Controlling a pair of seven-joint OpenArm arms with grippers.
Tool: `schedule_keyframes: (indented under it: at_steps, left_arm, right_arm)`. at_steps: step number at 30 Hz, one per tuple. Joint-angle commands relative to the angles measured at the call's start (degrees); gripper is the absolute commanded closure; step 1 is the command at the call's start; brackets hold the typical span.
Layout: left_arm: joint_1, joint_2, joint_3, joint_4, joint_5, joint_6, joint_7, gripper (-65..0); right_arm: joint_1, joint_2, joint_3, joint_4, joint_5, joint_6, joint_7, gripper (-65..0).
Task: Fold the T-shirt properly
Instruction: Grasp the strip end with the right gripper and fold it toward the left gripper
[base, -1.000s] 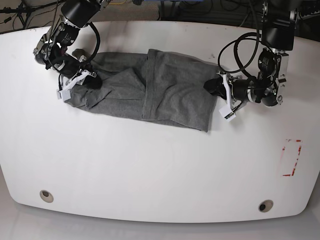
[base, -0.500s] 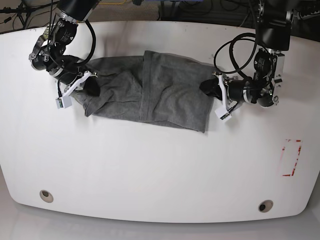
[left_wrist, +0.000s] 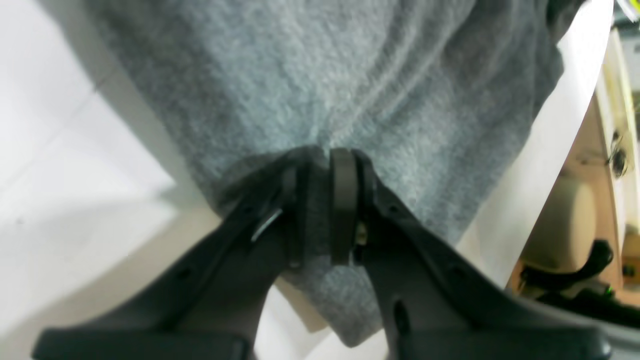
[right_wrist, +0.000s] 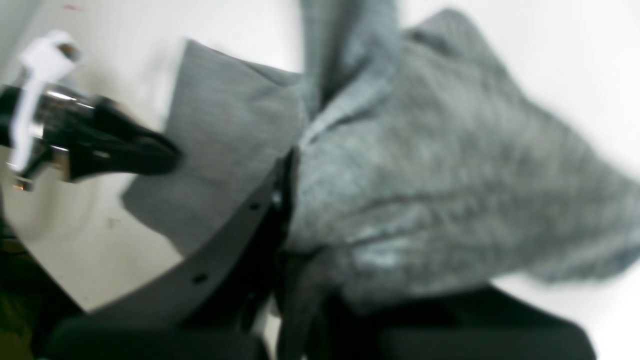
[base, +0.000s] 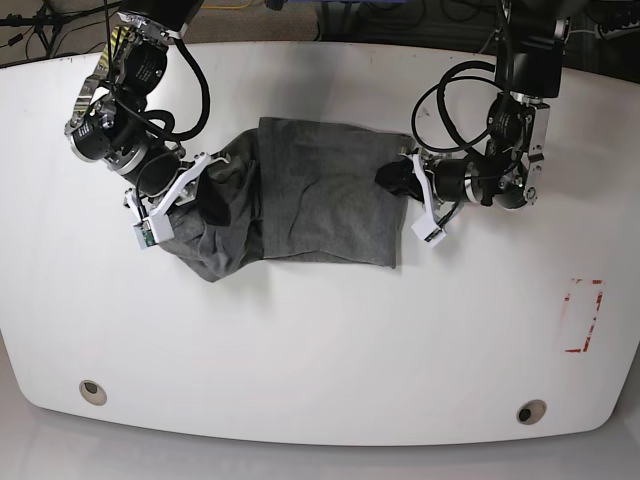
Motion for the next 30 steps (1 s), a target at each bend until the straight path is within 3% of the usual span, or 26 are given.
schedule_keyframes:
  at_steps: [1,9,15,22,30]
  left_arm:
    - [-0.05,1.00,-0.74,-1.82,3.91,2.23,1.64,-8.1]
    - [-0.05,5.66,-9.44,-8.41,4.27,2.32,1.64,-8.1]
    - [-1.11,5.92,-11.28,-10.87,4.27,2.32,0.41,-8.1]
    - [-1.20,5.92,-11.28,-10.96,4.35,2.32,-0.38,-8.1]
    - [-1.20,5.92,-11.28,-10.96,4.18,2.32,-0.38,-8.1]
  right_arm:
    - [1.21,0.67,-2.43,1.06,1.25,-1.24,1.47,0.0]
    - [1.48,0.76,-8.41,1.41,1.16,-6.33,1.65,0.0]
    - [1.48,0.76,-13.15,1.41,1.16,-9.76,2.61,0.0]
    - [1.65,0.84,-21.33,0.62,0.54,-14.69,7.54,0.0]
    - [4.55,-2.67,-28.27,-0.43,-11.50,-16.53,9.03,-1.7]
